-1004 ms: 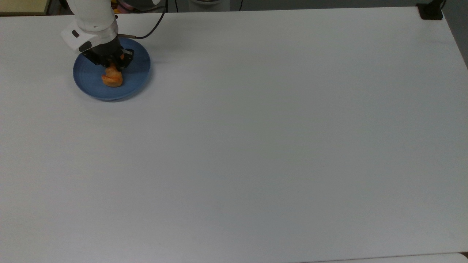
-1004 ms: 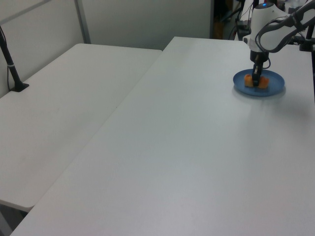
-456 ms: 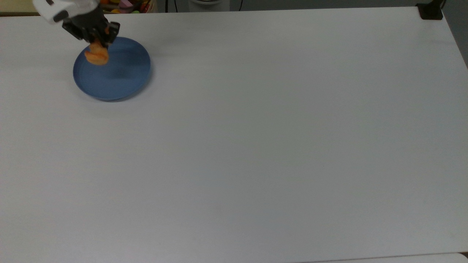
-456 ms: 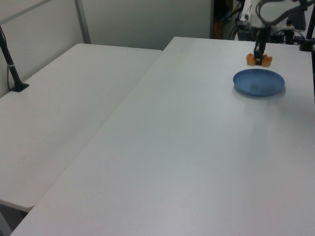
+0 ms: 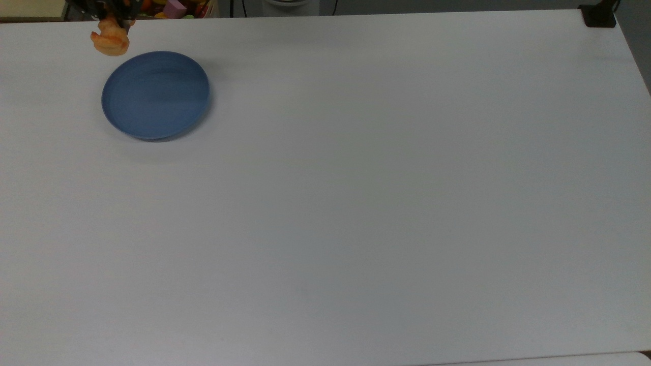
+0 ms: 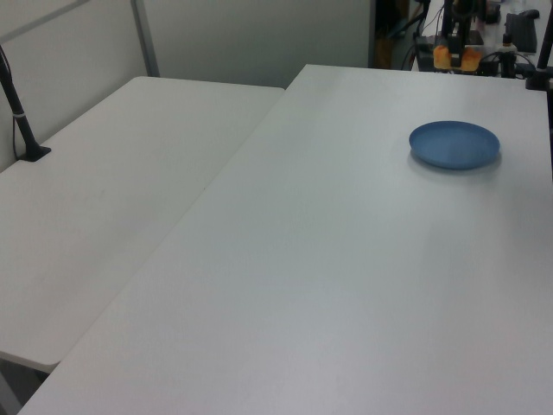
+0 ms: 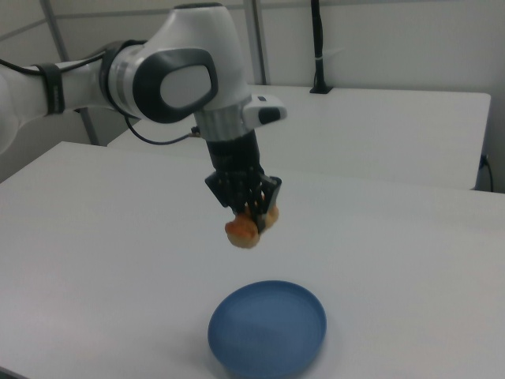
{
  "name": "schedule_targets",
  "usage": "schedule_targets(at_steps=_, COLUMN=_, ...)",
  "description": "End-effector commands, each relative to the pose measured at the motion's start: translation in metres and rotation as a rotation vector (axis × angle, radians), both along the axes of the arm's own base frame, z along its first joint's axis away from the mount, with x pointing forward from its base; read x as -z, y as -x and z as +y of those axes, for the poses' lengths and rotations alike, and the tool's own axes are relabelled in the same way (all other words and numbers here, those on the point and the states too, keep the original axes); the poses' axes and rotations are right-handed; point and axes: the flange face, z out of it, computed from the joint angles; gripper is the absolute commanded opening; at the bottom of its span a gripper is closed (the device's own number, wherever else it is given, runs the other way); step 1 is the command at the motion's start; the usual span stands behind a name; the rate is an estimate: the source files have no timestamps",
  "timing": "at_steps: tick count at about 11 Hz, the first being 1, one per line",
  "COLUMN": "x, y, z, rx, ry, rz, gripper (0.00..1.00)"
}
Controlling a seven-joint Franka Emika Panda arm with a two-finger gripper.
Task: Put the bread on the table
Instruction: 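Lift the bread roll up off the blue plate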
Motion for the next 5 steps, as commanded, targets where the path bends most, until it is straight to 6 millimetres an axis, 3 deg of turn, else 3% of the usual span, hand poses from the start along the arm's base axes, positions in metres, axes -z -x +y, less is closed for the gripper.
schedule_targets(at_steps=1, x=-0.017, y=-0.025, z=0.064, rx=-0.016, ry=-0.004, rz=-0.025, gripper=0.27)
schedule_targets(at_steps=5, x=-0.015, y=-0.054, z=0.177, rx=-0.048, ry=-0.021, rz=-0.054, gripper=0.27)
